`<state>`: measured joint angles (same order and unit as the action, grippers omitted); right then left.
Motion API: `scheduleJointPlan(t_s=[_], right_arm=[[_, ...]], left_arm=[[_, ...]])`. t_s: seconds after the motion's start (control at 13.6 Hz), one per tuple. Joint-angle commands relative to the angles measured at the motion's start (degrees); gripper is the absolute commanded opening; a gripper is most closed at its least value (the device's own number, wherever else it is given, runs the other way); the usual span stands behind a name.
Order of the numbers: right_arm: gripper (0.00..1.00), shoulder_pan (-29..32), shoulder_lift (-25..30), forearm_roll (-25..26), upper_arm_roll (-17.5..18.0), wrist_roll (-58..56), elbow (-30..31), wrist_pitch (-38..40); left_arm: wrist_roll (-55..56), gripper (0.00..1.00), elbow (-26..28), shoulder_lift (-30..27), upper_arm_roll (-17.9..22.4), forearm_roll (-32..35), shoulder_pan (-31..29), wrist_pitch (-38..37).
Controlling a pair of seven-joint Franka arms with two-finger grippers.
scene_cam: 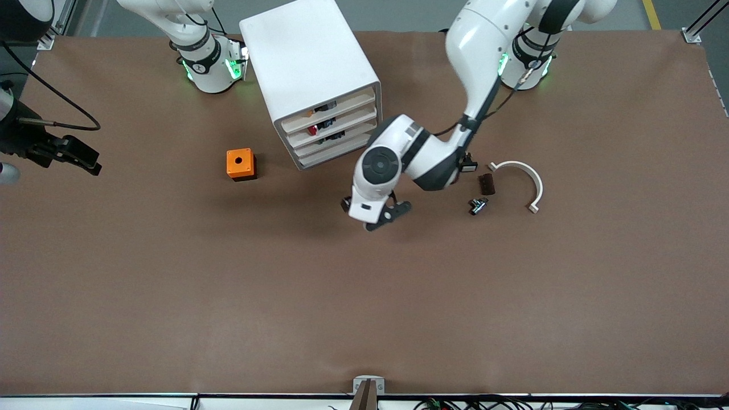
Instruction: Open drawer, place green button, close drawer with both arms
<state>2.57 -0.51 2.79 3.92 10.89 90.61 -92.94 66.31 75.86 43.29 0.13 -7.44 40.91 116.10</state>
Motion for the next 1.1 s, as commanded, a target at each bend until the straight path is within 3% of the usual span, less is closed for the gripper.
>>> scheduleJointPlan(t_s=[0.0, 0.29, 0.51, 1.03], right_arm=[[1.0, 0.5, 0.4, -1.4, 0.5, -0.3, -0.5, 0.7], [1.0, 0.6, 0.4, -1.4, 0.5, -0.4, -0.4, 0.8], [1.0, 0.3, 0.4, -1.4, 0.4, -0.3, -0.4, 0.8], [1.0, 0.0, 0.4, -1.4, 0.4, -0.3, -0.4, 0.8]], left_arm=[[0.1, 1.0, 1.2, -4.7, -0.2, 8.3, -4.1, -2.5], [-1.4, 1.0, 1.0, -9.9, -0.1, 13.0, -12.6, -7.5], [-11.3, 1.0, 1.0, -14.2, -0.1, 14.5, -17.3, -8.9], [-29.6, 1.0, 1.0, -24.9, -0.4, 14.2, -26.3, -19.7]])
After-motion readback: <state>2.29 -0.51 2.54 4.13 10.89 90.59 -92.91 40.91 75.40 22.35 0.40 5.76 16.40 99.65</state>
